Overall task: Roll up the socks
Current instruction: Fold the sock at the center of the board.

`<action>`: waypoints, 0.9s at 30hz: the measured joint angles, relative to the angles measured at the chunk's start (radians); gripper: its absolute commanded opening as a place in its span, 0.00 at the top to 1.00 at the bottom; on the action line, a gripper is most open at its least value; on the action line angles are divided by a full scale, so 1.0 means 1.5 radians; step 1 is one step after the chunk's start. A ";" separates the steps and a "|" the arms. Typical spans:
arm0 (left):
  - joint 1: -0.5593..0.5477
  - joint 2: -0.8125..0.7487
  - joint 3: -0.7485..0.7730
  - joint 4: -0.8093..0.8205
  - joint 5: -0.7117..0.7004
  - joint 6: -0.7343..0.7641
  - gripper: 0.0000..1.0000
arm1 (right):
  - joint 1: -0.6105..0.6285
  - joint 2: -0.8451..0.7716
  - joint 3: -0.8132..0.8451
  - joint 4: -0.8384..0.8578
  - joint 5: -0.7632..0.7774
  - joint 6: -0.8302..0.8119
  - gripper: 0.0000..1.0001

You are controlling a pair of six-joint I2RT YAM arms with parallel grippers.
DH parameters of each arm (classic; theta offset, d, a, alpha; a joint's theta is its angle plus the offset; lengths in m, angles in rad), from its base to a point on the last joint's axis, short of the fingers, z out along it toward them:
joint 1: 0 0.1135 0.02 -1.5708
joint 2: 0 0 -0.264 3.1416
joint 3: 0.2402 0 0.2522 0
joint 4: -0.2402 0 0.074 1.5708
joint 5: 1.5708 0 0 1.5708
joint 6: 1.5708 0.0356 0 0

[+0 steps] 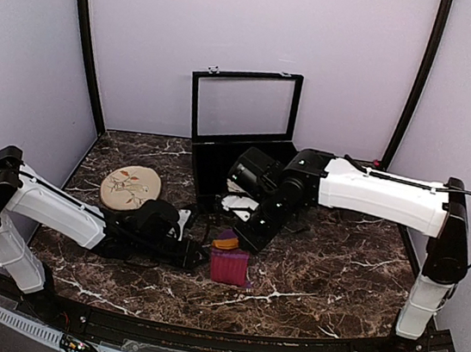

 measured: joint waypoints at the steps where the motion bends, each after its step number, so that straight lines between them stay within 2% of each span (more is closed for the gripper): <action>1: -0.001 -0.005 -0.005 -0.001 -0.004 -0.004 0.68 | -0.001 0.002 0.004 0.001 0.006 -0.003 0.99; 27: -0.081 -0.089 -0.011 -0.061 -0.078 -0.013 0.68 | -0.038 0.086 0.029 0.064 0.051 -0.065 0.98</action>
